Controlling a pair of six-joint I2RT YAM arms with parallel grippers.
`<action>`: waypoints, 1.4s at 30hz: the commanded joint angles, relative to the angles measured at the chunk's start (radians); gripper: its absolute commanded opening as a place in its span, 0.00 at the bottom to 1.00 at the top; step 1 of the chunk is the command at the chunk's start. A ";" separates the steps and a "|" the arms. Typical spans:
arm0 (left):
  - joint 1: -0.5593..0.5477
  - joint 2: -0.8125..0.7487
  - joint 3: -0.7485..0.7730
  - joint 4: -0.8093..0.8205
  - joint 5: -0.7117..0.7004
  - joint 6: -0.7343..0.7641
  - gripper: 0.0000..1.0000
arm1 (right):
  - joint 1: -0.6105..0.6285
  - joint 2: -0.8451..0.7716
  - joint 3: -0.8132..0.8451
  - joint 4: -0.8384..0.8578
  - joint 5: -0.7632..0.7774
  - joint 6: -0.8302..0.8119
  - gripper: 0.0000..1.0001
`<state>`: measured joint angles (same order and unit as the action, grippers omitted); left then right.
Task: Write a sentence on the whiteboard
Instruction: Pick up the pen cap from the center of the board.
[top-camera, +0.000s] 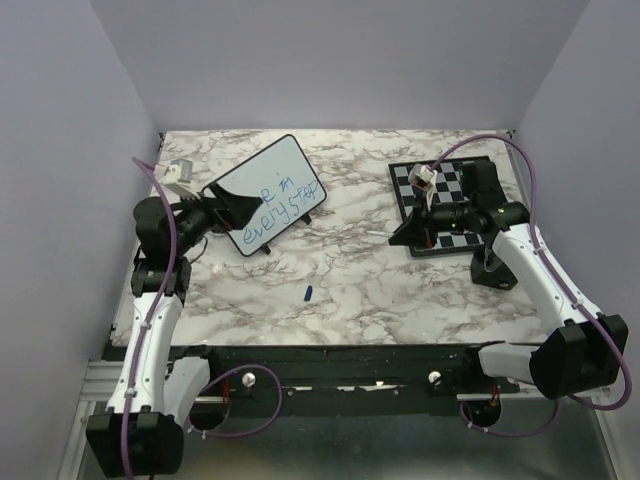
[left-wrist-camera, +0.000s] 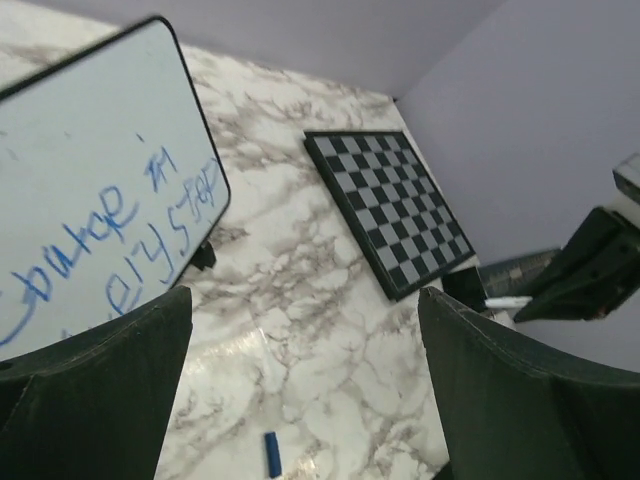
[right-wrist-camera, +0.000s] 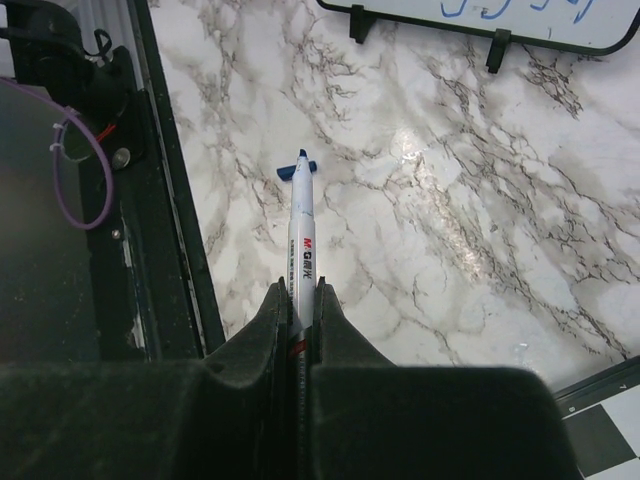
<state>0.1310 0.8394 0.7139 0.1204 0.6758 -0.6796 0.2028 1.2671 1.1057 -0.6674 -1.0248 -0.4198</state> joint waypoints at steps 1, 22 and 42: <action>-0.258 0.007 0.137 -0.476 -0.256 0.175 0.99 | 0.004 -0.012 -0.012 0.032 0.040 -0.007 0.00; -1.027 0.570 0.193 -0.682 -0.943 0.066 0.81 | 0.004 0.002 -0.004 0.020 0.063 -0.019 0.01; -1.024 0.730 0.206 -0.663 -0.854 0.115 0.40 | 0.004 0.018 -0.003 0.014 0.063 -0.027 0.00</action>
<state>-0.9031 1.5414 0.9268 -0.5480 -0.2180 -0.5842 0.2031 1.2755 1.1038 -0.6525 -0.9730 -0.4290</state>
